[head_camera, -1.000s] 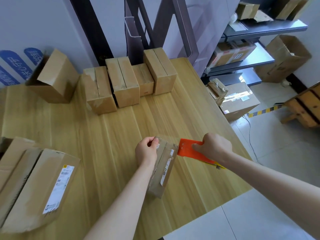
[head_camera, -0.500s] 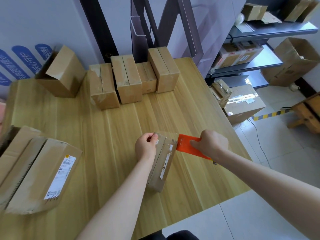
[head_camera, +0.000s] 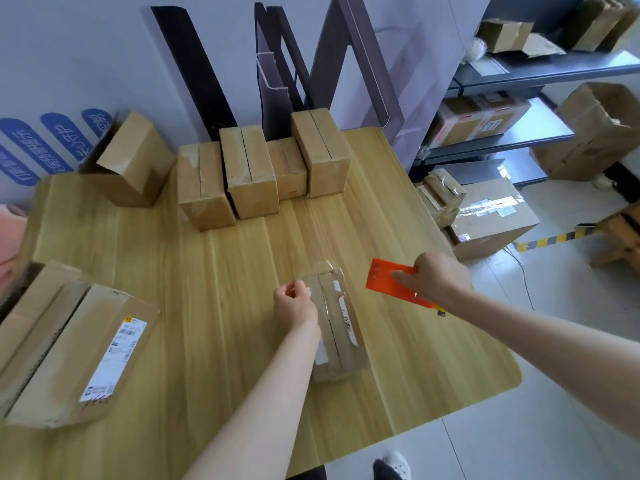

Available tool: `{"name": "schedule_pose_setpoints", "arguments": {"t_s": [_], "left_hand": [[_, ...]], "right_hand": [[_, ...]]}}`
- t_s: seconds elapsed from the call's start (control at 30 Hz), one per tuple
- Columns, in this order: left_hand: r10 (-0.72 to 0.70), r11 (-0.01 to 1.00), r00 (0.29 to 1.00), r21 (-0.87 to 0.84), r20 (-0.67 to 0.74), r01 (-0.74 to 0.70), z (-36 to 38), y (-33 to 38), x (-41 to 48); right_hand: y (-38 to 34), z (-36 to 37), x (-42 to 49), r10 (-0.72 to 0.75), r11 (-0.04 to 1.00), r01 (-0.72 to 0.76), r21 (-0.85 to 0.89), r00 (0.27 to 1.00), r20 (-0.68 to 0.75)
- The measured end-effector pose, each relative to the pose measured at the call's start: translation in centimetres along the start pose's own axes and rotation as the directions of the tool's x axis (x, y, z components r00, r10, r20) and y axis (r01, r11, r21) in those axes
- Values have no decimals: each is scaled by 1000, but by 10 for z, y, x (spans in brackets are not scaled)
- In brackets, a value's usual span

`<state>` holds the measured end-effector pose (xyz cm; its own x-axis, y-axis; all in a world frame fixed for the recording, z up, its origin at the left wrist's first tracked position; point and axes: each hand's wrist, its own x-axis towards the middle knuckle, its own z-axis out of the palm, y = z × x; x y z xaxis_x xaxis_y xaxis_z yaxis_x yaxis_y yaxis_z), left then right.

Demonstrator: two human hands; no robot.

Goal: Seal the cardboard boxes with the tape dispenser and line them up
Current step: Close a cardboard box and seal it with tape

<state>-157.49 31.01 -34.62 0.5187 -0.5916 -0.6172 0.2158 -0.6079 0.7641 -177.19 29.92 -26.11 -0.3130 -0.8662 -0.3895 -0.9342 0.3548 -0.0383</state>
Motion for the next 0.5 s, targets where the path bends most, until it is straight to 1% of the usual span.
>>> {"name": "schedule_pose_setpoints", "arguments": {"t_s": [0.07,0.1,0.13,0.17,0.2,0.23,0.27,0.3,0.33,0.37,0.4,0.43,0.47,0.5], "left_hand": [[-94,995,994,-43,-48,92,0,4,-3],[-104,994,992,-38,-66,101,-1,5,-4],[-76,997,994,-13,-77,75,-4,5,-4],[2,999,996,32,-87,0,-6,3,-3],[139,986,986,104,-87,-130,-9,-1,0],[312,934,948,202,-61,-294,-11,-7,4],[480,835,877,308,-2,-456,-14,-10,5],[614,702,785,399,80,-590,-15,-11,4],[704,564,688,451,176,-692,-15,-10,3],[755,440,598,468,270,-766,-15,-7,0],[772,342,527,467,355,-816,-13,-3,-3],[761,280,487,460,429,-843,-11,0,-4],[727,248,476,457,495,-854,-8,3,-3],[673,241,496,470,549,-849,-5,6,-2]], "right_hand": [[5,-6,0,2,1000,-2,9,1000,-10],[7,-8,0,-1,1000,1,16,1000,-19],[7,-7,0,-6,1000,7,25,1000,-28],[6,-8,0,-12,999,13,34,999,-33],[5,-8,0,-19,999,20,46,999,-35],[4,-8,0,-26,998,28,58,999,-37],[3,-8,0,-35,997,38,66,999,-39],[2,-9,-1,-44,997,47,69,998,-43],[2,-10,-2,-53,996,57,69,997,-49],[2,-10,-3,-61,996,65,69,997,-55],[3,-10,-4,-69,995,73,69,996,-60],[4,-10,-5,-76,995,80,67,995,-63],[5,-9,-5,-79,994,84,65,995,-65],[5,-9,-6,-80,995,84,62,995,-65]]}}
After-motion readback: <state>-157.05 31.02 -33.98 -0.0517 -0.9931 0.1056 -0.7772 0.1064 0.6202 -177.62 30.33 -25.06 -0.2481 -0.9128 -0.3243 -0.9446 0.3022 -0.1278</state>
